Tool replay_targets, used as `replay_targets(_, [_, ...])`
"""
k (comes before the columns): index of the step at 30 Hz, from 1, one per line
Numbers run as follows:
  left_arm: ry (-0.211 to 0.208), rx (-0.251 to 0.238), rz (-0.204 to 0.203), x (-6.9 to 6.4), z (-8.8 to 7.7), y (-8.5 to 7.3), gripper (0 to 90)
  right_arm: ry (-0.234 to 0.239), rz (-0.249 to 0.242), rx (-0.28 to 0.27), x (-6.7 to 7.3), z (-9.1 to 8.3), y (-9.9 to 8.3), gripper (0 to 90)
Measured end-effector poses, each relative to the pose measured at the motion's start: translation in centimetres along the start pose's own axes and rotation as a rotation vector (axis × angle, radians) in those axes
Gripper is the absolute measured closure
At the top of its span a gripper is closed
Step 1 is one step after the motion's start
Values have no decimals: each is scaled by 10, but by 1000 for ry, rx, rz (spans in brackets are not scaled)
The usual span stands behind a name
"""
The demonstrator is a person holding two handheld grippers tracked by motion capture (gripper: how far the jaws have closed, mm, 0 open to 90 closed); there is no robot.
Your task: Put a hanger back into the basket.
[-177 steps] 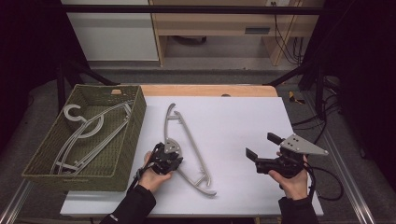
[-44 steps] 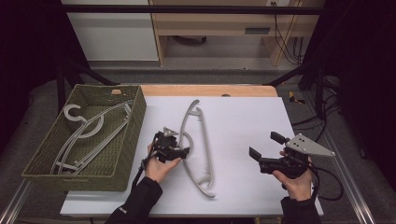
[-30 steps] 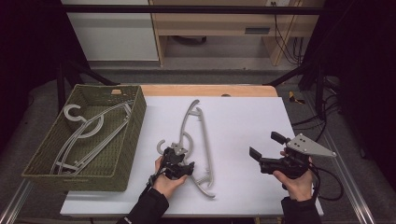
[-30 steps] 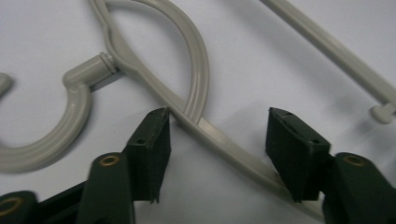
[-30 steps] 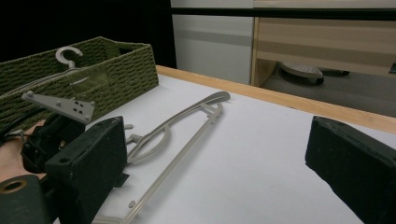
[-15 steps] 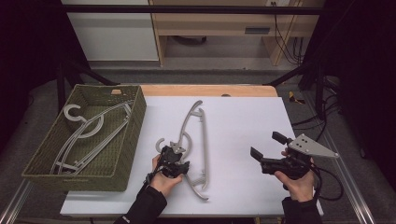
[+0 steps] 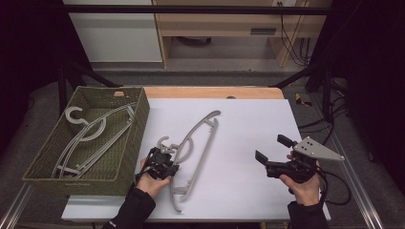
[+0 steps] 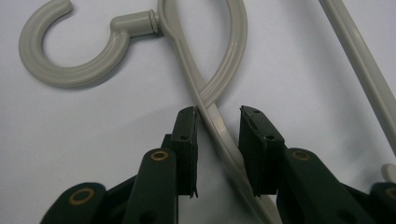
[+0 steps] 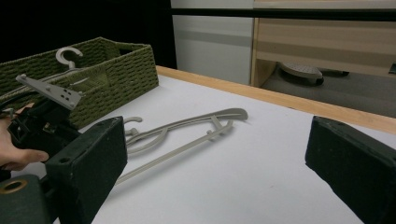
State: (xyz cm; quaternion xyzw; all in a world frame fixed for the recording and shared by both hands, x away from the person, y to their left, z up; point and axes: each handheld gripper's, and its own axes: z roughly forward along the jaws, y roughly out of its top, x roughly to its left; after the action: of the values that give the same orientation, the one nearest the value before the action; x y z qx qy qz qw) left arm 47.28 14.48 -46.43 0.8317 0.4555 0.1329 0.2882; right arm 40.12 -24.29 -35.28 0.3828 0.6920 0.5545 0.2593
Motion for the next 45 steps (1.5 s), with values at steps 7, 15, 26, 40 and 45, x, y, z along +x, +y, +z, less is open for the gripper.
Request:
replay_targets(7, [10, 42, 17, 0, 0, 5, 691, 3, 3, 0, 1, 1, 0, 57])
replay_targets(15, [-56, 58, 67, 14, -5, 1, 810, -1, 11, -2, -1, 0, -1, 57])
replay_targets(26, [-30, 145, 132, 5, -6, 7, 692, -8, 7, 3, -1, 0, -1, 57])
replay_targets(40, [24, 207, 132, -4, -6, 12, 818, -2, 9, 1, 0, -1, 0, 57])
replay_targets(45, [16, 163, 134, -1, -9, 7, 822, -5, 11, 1, -2, -1, -1, 57])
